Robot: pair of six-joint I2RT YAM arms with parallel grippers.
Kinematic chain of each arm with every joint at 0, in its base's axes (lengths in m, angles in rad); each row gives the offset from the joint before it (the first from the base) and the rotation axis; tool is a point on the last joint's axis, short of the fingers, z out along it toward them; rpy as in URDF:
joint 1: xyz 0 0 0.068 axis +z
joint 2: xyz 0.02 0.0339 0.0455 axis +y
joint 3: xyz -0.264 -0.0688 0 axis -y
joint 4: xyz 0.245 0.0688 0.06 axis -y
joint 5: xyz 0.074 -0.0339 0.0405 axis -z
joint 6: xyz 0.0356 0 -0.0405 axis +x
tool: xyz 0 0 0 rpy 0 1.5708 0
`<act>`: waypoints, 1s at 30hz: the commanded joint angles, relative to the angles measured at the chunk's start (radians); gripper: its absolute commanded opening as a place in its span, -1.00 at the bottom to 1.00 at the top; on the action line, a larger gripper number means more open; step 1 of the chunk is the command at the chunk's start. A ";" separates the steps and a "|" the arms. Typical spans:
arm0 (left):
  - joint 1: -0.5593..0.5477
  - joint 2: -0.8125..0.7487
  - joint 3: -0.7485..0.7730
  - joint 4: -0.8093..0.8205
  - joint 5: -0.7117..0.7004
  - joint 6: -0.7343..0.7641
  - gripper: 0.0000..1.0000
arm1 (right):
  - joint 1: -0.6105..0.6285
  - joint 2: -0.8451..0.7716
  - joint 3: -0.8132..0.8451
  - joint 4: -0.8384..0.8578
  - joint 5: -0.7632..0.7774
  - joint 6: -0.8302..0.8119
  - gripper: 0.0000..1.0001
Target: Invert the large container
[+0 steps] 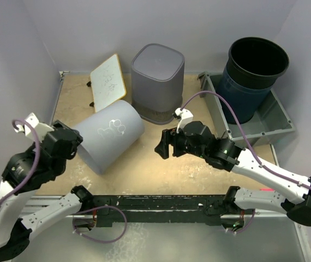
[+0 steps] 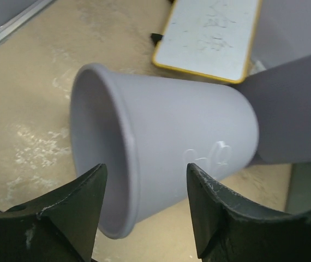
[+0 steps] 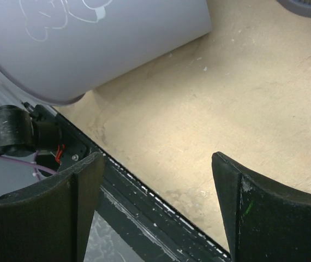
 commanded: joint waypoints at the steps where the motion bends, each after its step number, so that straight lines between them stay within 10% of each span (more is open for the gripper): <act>1: -0.002 -0.051 -0.182 0.115 -0.090 -0.077 0.18 | 0.000 -0.015 0.028 -0.007 0.015 -0.029 0.65; 13: -0.002 -0.235 -0.545 0.723 0.184 0.192 0.06 | 0.000 -0.091 -0.053 -0.012 -0.010 -0.013 0.65; 30: -0.002 -0.220 -0.408 0.638 0.551 0.313 -1.00 | -0.004 -0.061 0.046 -0.084 0.070 -0.085 0.65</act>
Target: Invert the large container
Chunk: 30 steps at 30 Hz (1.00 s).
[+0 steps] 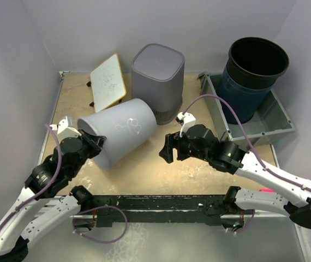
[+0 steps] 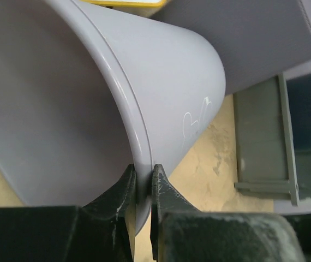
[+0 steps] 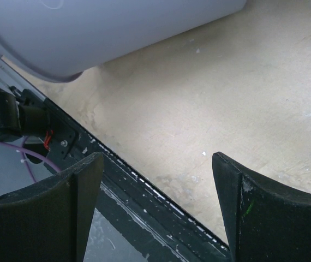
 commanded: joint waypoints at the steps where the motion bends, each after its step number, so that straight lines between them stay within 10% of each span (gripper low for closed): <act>1: -0.003 0.021 0.106 0.042 0.261 0.121 -1.00 | -0.012 -0.006 0.117 -0.056 0.089 -0.080 0.70; 12: -0.003 0.290 0.052 0.464 0.703 0.201 -1.00 | -0.585 0.071 0.310 -0.210 -0.290 -0.064 0.89; 25: 0.093 0.564 0.088 0.392 0.939 0.493 -1.00 | -0.673 -0.011 0.184 -0.246 -0.120 -0.083 0.93; 30: 0.176 0.568 0.129 0.297 0.897 0.545 0.15 | -0.676 -0.036 0.145 -0.179 -0.217 -0.139 0.98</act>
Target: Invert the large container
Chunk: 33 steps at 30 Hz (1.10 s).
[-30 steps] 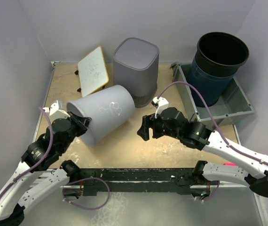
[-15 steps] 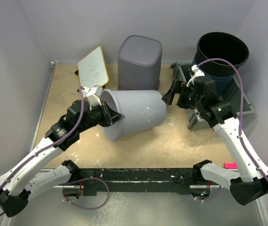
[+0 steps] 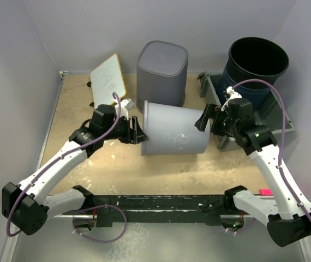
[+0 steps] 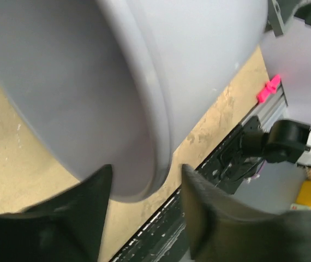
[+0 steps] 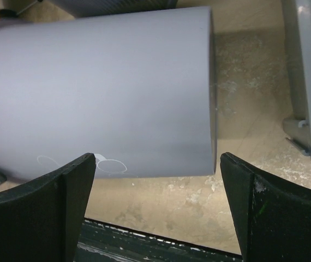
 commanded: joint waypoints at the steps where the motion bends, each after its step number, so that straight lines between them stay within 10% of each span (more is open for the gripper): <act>1: 0.047 -0.014 0.078 -0.100 -0.013 0.092 0.16 | -0.006 -0.027 -0.024 0.098 -0.071 -0.074 0.99; 15: 0.030 -0.359 -0.053 0.167 -0.428 -0.035 0.24 | -0.021 -0.047 -0.151 0.211 -0.142 0.017 0.99; 23: 0.010 -0.242 0.071 0.109 -0.450 -0.186 0.25 | -0.028 -0.057 -0.200 0.223 -0.147 0.036 0.99; 33: -0.188 -0.004 0.249 -0.067 -0.576 -0.031 0.29 | -0.032 -0.063 -0.215 0.231 -0.165 0.032 0.99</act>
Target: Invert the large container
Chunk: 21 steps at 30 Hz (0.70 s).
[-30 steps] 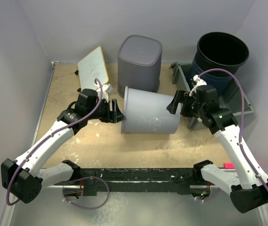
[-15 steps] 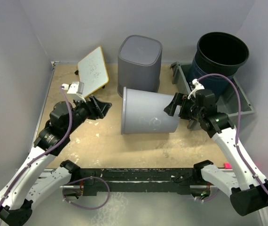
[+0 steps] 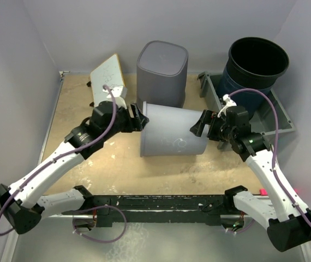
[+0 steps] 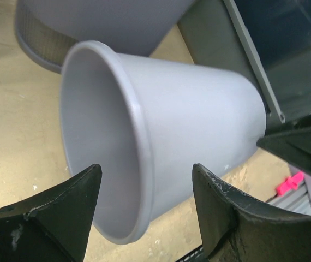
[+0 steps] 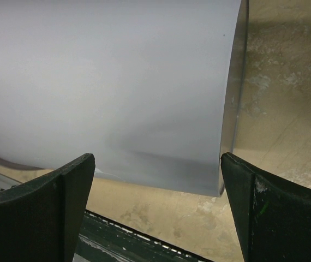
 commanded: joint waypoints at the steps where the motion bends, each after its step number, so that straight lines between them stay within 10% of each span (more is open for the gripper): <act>1: -0.081 0.063 0.095 -0.032 -0.068 0.079 0.29 | -0.009 -0.009 -0.011 0.047 -0.050 0.006 0.99; 17: -0.102 0.164 0.044 -0.067 -0.119 0.108 -0.95 | -0.022 -0.043 -0.069 0.138 -0.195 0.044 0.83; 21: -0.102 0.171 0.020 -0.052 -0.086 0.108 -1.00 | -0.022 -0.104 -0.077 0.172 -0.235 0.079 0.60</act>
